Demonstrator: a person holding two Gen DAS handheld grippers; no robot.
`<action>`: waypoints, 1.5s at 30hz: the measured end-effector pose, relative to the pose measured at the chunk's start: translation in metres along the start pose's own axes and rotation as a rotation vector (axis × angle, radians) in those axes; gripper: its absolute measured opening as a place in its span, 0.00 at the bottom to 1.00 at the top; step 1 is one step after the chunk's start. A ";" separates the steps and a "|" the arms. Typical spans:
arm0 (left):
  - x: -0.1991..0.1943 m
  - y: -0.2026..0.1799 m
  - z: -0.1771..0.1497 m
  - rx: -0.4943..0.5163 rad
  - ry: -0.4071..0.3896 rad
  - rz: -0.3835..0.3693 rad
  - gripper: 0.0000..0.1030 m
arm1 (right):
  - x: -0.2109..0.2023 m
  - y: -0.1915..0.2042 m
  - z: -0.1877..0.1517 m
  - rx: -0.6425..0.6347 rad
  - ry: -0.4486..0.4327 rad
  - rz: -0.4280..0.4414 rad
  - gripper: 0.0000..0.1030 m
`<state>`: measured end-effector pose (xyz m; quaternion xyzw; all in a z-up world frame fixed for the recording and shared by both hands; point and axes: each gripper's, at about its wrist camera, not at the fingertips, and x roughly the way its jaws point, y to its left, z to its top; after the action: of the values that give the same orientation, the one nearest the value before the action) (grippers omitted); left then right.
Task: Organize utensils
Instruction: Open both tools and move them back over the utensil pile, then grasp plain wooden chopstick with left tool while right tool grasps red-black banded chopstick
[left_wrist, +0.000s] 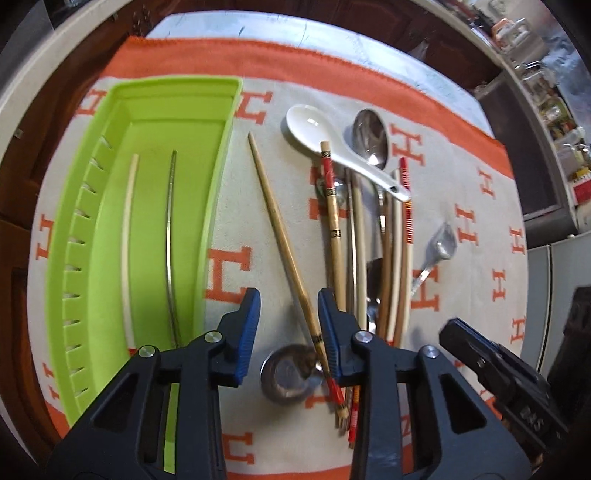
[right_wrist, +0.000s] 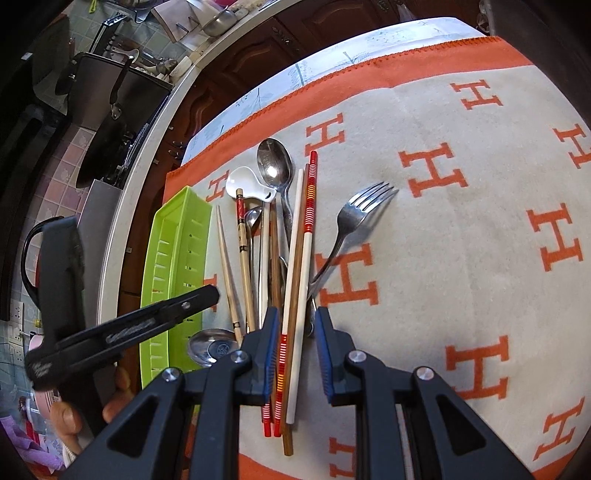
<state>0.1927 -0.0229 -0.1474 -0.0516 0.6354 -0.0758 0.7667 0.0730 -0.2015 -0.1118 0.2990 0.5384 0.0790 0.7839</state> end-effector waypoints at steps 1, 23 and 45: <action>0.004 0.000 0.002 -0.006 0.010 0.003 0.27 | 0.001 -0.001 0.000 -0.001 0.002 0.003 0.19; 0.035 -0.031 0.002 0.009 0.048 -0.039 0.04 | 0.011 0.021 0.010 -0.086 0.005 -0.012 0.19; -0.085 0.079 -0.031 -0.056 -0.117 -0.068 0.04 | 0.094 0.091 0.038 -0.232 0.155 -0.179 0.19</action>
<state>0.1503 0.0710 -0.0847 -0.0990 0.5894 -0.0809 0.7976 0.1634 -0.1009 -0.1266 0.1502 0.6089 0.0932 0.7733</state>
